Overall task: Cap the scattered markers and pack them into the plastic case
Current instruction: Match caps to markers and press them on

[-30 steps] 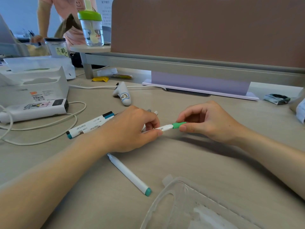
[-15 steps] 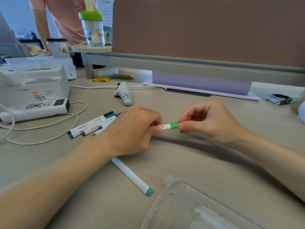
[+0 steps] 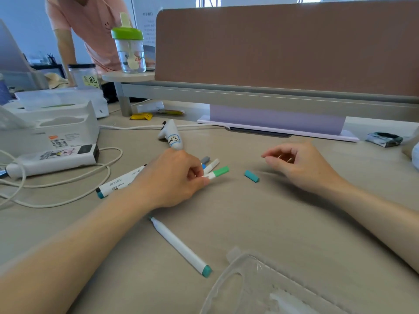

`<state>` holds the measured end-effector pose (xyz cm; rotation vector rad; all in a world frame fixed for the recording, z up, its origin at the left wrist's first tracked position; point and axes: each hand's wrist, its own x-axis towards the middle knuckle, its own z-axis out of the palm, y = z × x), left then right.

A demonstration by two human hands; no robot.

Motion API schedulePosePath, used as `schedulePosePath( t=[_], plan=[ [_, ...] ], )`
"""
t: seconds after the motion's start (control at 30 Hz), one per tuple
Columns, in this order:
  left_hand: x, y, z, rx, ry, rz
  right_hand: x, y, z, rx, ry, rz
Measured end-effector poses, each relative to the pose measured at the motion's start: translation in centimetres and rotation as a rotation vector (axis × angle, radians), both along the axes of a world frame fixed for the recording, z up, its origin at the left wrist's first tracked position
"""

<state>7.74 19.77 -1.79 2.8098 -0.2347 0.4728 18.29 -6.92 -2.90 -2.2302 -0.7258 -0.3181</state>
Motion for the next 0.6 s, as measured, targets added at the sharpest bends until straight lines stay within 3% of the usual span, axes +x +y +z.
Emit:
schedulePosePath(
  t=[0.17, 0.33, 0.6],
  plan=[
    [0.0, -0.2, 0.0, 0.037, 0.052, 0.009, -0.1, 0.4, -1.1, -0.272, -0.042, 0.099],
    [-1.0, 0.0, 2.1, -0.046, 0.068, -0.072, -0.5, 0.8, -1.3, -0.356, -0.04, 0.108],
    [-3.7, 0.4, 5.9, -0.013, 0.632, -0.243, -1.0, 1.2, -1.4, -0.323, -0.058, 0.116]
  ],
)
